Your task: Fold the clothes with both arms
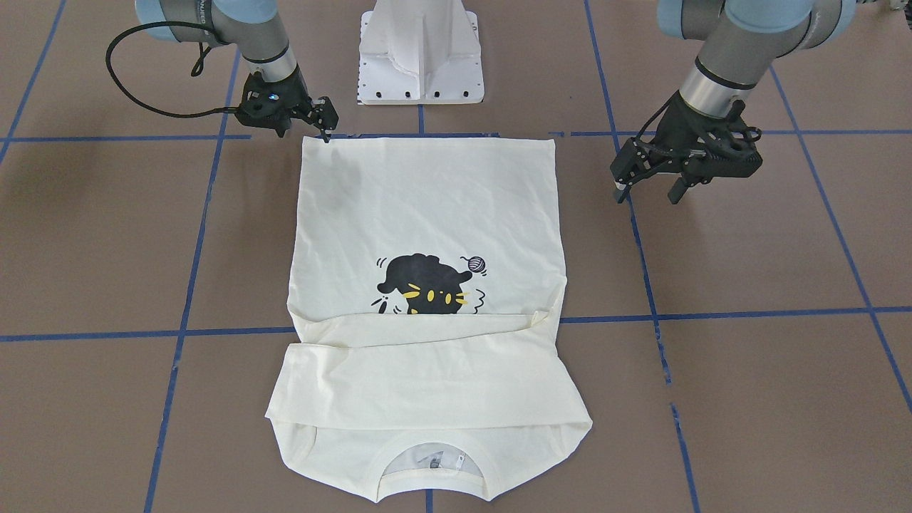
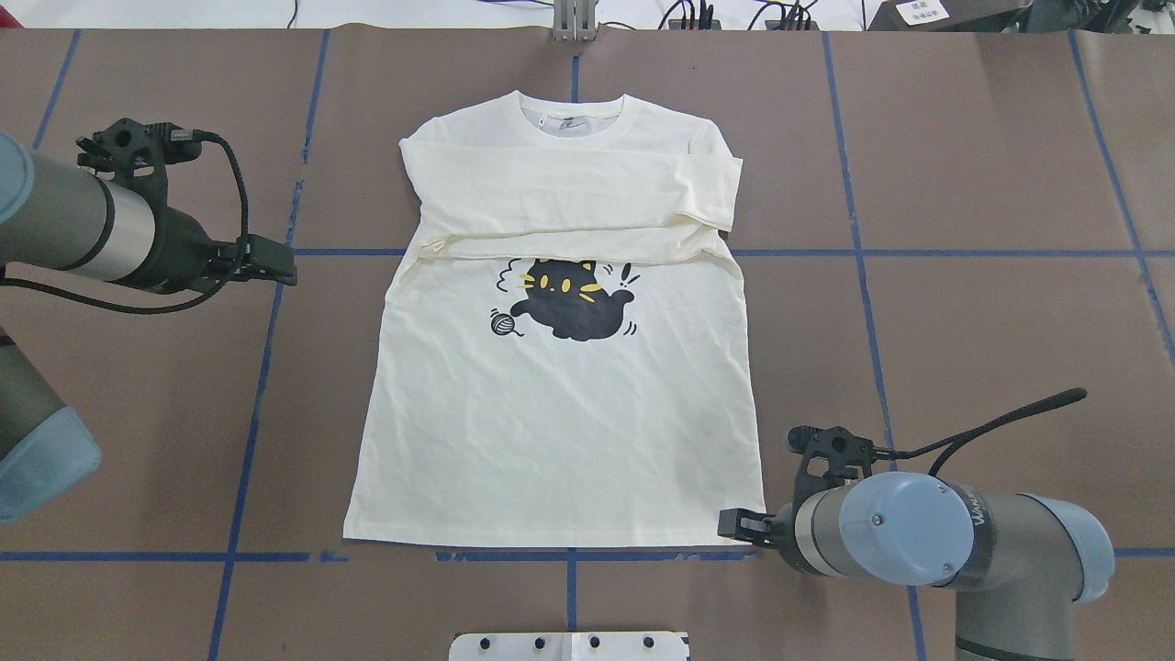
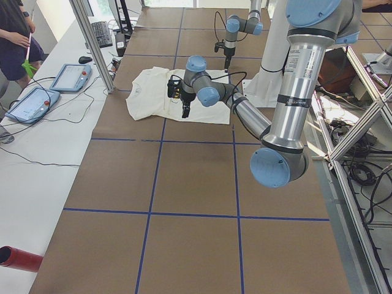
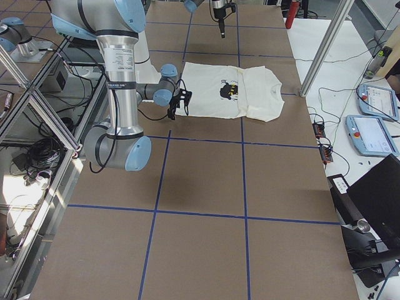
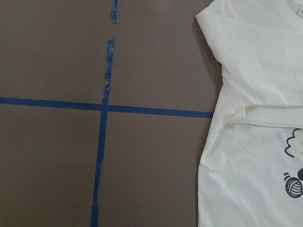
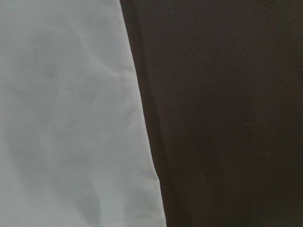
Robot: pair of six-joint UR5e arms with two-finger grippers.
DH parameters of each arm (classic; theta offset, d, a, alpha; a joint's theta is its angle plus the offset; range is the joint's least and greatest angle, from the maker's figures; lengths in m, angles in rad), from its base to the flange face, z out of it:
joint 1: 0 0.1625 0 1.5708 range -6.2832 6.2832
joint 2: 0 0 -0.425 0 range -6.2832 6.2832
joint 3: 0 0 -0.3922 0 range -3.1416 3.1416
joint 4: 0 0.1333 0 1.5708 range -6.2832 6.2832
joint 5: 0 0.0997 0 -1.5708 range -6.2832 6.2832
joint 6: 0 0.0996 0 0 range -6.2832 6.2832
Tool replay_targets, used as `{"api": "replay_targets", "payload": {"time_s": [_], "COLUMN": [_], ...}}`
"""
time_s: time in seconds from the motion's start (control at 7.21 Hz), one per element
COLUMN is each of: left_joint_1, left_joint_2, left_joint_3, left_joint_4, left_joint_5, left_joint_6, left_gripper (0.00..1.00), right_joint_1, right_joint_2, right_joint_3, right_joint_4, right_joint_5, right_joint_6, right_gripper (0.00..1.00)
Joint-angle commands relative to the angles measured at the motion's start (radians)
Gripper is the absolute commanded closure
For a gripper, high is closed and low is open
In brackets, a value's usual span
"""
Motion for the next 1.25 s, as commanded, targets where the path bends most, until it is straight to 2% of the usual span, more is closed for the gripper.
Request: {"api": "replay_targets", "payload": {"time_s": [0.0,0.14,0.42,0.83,0.97,1.11], "left_joint_1": [0.001,0.001,0.001,0.001,0.001,0.001], "left_joint_2": [0.0,0.0,0.0,0.0,0.0,-0.002], "left_joint_3": [0.0,0.0,0.0,0.0,0.0,0.0], "left_joint_4": [0.0,0.0,0.0,0.002,0.002,0.0], "left_joint_5": [0.0,0.002,0.002,0.022,0.022,0.023], "left_joint_6": [-0.001,-0.001,-0.001,-0.001,0.001,-0.001], "left_gripper": [0.0,0.0,0.0,0.0,0.0,0.0], "right_joint_1": [-0.003,-0.004,-0.007,-0.004,-0.003,-0.003], "right_joint_2": [0.008,0.01,0.01,0.011,0.011,0.011], "right_joint_3": [0.0,-0.002,-0.007,-0.008,-0.01,-0.01], "right_joint_4": [-0.001,-0.001,-0.001,-0.001,-0.001,-0.001], "right_joint_5": [-0.002,-0.002,-0.002,0.0,0.0,0.0], "right_joint_6": [0.001,0.0,0.0,-0.009,-0.011,-0.011], "right_gripper": [0.13,0.19,0.4,0.51,0.64,0.7]}}
